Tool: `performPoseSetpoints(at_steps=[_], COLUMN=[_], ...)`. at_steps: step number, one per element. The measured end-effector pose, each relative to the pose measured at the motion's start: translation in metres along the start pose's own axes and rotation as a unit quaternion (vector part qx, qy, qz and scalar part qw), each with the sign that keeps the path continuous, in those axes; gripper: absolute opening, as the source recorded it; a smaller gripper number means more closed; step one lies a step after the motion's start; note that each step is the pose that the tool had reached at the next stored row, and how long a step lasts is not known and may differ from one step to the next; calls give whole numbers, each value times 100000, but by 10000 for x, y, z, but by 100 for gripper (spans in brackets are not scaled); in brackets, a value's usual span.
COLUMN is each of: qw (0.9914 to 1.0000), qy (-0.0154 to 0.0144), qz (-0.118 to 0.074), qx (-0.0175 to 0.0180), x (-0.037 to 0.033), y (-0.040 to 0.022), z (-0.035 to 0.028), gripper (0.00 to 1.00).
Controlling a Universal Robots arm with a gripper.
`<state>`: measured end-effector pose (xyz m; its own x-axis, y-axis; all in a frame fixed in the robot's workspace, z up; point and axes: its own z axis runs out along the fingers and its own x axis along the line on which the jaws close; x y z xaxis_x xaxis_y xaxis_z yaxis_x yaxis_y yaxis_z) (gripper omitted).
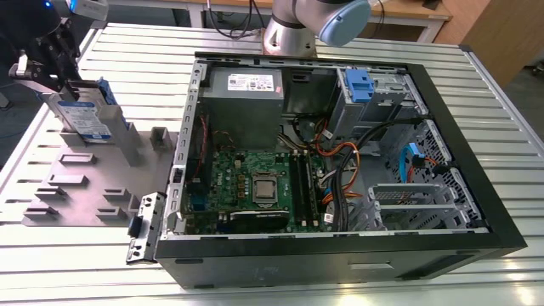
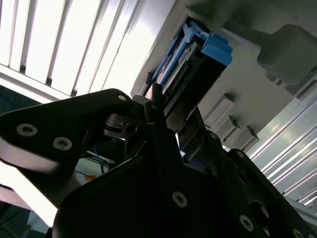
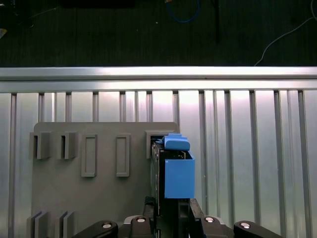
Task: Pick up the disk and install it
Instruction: 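Pick up the disk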
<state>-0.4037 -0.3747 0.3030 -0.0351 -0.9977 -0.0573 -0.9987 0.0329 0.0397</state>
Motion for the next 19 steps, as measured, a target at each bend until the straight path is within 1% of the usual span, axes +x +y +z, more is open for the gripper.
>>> performPoseSetpoints(at_steps=[9,14,19], qw=[100000,100000,100000], qy=[8,1,-7], qz=[6,11,14], qx=[-5,-2,6], x=[0,0,-2], y=[0,0,1], z=[0,0,-30], gripper=[36,35,35])
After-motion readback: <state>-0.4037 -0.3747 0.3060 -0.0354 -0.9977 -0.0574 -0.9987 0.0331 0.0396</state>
